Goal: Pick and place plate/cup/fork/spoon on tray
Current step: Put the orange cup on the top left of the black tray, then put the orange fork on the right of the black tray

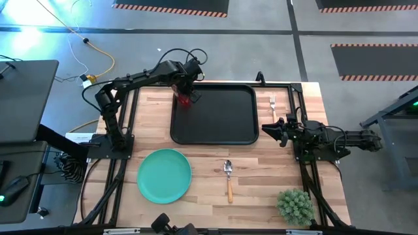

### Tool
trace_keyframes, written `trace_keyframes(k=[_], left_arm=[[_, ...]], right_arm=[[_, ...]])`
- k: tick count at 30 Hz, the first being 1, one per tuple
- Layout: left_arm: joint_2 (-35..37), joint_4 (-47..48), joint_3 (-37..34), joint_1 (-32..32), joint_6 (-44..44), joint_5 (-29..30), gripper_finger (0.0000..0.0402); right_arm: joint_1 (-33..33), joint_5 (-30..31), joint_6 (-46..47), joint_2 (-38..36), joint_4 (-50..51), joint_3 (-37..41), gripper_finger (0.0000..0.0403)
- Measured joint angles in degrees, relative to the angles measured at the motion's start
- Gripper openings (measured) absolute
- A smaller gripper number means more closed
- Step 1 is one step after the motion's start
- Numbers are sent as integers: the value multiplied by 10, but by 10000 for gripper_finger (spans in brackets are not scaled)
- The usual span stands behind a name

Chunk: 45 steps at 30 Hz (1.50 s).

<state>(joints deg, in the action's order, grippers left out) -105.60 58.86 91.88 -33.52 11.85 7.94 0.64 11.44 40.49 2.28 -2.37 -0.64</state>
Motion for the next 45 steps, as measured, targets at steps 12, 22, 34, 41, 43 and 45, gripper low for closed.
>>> trace_keyframes(k=[12, 22, 34, 41, 43, 45], left_arm=[[0, -1, 0, 0, 0, 3, 52], [0, -2, 0, 0, -1, 3, 103], [1, 19, 31, -1, 0, 3, 127], [1, 74, 79, -1, 0, 2, 127], [1, 99, 100, -2, 0, 1, 127], [1, 122, 120, -2, 0, 1, 127]], right_arm=[[0, 0, 0, 0, 0, 0, 124], [0, 0, 0, 0, 0, 0, 124], [0, 0, 0, 0, 0, 0, 124], [0, 0, 0, 0, 0, 0, 124], [0, 0, 0, 0, 0, 0, 124], [0, 0, 0, 0, -1, 0, 124]])
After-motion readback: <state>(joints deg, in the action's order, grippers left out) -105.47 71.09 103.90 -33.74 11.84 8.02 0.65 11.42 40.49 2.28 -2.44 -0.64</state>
